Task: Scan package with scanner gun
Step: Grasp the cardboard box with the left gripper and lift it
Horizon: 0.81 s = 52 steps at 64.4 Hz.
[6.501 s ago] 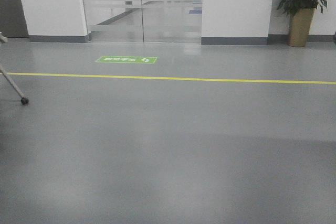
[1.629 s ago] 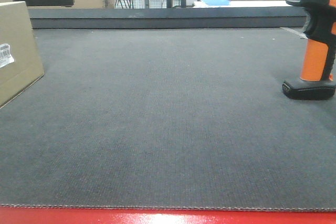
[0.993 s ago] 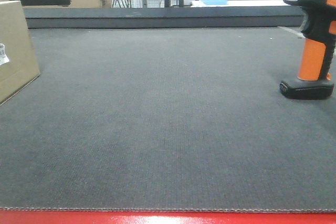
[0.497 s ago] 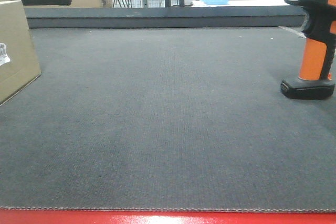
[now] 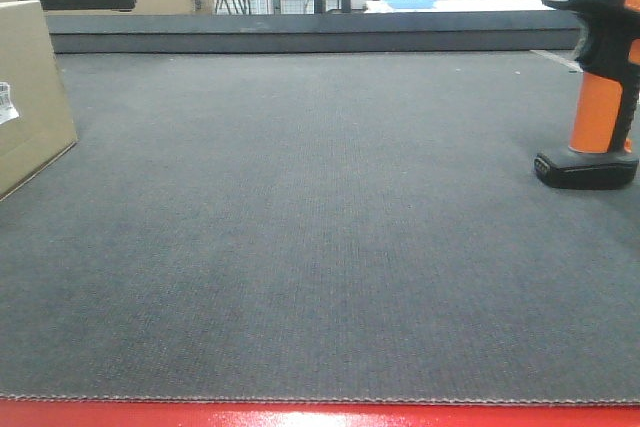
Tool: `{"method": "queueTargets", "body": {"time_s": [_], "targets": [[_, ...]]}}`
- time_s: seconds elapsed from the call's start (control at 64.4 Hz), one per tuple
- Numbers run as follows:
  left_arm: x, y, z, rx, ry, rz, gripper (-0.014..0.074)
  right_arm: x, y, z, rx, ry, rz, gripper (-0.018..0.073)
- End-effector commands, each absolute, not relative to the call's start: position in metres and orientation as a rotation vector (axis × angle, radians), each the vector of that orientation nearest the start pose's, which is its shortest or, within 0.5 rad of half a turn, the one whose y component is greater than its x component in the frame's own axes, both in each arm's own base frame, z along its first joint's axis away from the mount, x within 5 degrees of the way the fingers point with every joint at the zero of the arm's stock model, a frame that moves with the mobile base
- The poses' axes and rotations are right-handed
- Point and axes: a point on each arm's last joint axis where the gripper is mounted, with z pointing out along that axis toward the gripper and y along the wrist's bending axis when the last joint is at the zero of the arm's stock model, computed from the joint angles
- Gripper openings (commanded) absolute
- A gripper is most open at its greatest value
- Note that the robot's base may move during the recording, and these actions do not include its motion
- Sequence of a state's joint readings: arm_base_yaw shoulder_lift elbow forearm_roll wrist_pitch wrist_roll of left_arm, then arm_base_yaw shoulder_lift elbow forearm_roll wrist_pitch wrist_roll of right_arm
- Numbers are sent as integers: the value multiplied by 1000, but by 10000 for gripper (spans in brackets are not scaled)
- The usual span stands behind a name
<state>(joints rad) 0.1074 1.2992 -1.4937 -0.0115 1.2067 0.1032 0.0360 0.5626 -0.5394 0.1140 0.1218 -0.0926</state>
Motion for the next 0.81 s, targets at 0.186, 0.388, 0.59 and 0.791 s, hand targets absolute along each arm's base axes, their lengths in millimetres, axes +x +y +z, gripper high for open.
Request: {"method": "queueTargets", "body": {"time_s": [0.186, 0.388, 0.59, 0.791], "targets": [[319, 31, 400, 43, 2591, 58, 580, 122, 7, 344, -34, 1598, 65, 568], [348, 31, 363, 78, 2703, 57, 580, 122, 7, 344, -34, 1598, 65, 568], [369, 33, 328, 84, 2798, 43, 580, 122, 7, 344, -34, 1598, 65, 568], [379, 35, 311, 88, 2846, 52, 562, 122, 7, 344, -34, 1598, 65, 568]]}}
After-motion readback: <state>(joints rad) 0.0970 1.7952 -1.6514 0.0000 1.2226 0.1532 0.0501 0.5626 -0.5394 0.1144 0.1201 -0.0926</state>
